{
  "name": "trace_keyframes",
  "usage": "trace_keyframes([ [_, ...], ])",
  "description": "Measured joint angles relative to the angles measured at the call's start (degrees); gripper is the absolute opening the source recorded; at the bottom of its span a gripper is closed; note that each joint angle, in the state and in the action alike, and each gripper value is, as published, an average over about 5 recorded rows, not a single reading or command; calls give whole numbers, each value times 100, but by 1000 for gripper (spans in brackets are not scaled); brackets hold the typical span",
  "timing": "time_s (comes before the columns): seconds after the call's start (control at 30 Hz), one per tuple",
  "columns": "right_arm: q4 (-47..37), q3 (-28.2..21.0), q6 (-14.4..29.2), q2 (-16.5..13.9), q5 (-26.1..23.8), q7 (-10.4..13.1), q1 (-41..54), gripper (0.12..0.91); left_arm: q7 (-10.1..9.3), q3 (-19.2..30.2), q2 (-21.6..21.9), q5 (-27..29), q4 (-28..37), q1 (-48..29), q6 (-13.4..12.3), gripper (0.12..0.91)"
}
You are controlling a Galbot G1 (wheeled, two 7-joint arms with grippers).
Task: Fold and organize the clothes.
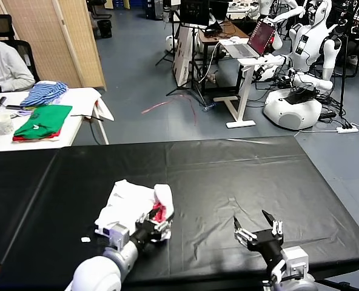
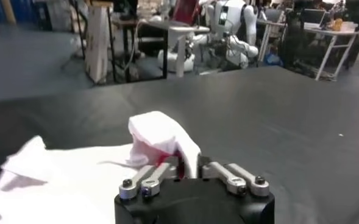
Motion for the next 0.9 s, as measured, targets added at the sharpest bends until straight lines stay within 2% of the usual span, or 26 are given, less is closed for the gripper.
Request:
trace_keyframes([
  [0.07,1,3,4,0,0,-3,1,907,62,37,18,-69,-75,43,242,871],
  [0.17,-5,-9,71,-5,1,-47,15,907,175,31,23,-322,-217,125,420,902],
  [0.27,-32,-48,274,-33,-6,-182,37,907,219,-74,33,-620,-390,208,249,906],
  [0.33,-72,-95,458,-69,-55,-322,46,907,219,-200,72,-587,-514,264,67,907],
  [0.4,-128,-176,657,-114,-164,-482,43,907,227,-354,135,-292,-620,326,-43,907],
  [0.47,-198,-317,863,-172,-324,-659,42,907,275,-526,224,222,-711,410,-11,907],
  [0.63,-431,-851,1297,-367,-784,-962,128,907,603,-979,475,1730,-955,770,492,907],
  [0.77,-685,-1294,1493,-550,-1212,-1075,252,907,929,-1272,518,2604,-1099,1060,615,907],
  [0.9,-991,-1680,1528,-692,-1400,-1065,424,907,994,-1512,492,2998,-1145,1220,616,907],
])
